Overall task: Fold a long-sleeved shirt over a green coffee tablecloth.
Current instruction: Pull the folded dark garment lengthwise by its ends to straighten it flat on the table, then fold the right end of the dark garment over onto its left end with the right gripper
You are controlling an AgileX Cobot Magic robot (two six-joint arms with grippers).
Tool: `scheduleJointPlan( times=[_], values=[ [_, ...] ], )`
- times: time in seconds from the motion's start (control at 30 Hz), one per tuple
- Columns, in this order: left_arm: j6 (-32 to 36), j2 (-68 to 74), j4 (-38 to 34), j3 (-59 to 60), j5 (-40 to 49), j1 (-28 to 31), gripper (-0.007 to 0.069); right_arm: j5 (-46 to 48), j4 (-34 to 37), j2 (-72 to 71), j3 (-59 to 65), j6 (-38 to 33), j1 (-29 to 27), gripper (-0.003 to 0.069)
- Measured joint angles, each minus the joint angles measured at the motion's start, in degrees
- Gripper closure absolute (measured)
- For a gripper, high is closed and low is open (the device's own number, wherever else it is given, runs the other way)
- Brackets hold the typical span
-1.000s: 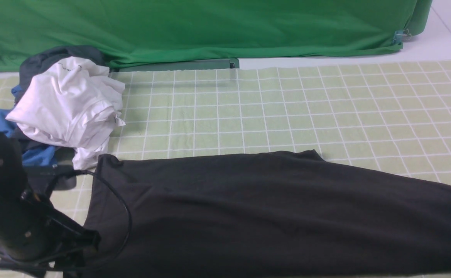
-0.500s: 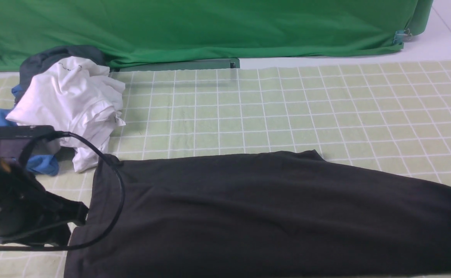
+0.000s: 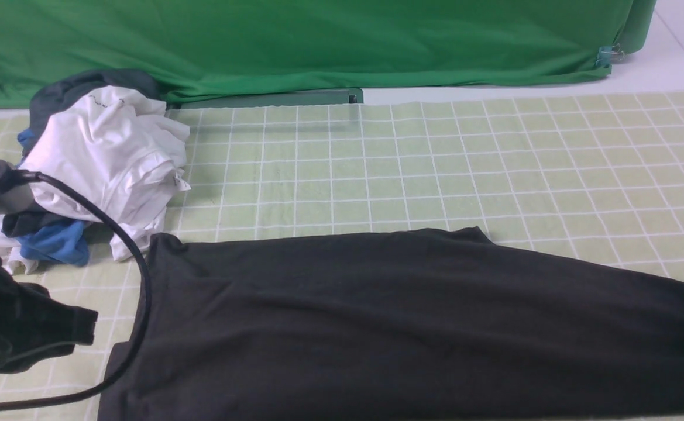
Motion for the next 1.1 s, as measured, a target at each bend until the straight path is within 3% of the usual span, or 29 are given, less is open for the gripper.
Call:
scheduleJointPlan(
  times=[0.27, 0.53, 0.8, 1.1],
  values=[
    [0.0, -3.43, 0.16, 0.0, 1.14, 0.0, 0.0617, 2.28, -12.36, -8.86, -2.95, 10.4, 0.02, 0.0608],
    [0.0, -3.57, -0.06, 0.0, 1.78, 0.0, 0.0613, 9.57, -6.42, -15.84, -9.72, 10.87, 2.7, 0.0608],
    [0.38, -3.61, -3.16, 0.0, -0.01, 0.0, 0.0613, 14.51, 4.84, -18.89, -13.95, 13.43, 17.61, 0.0608],
    [2.38, -3.61, -6.5, 0.0, -0.76, 0.0, 0.0613, 3.11, 20.01, -14.93, -14.21, 18.93, 41.62, 0.0608]
  ],
)
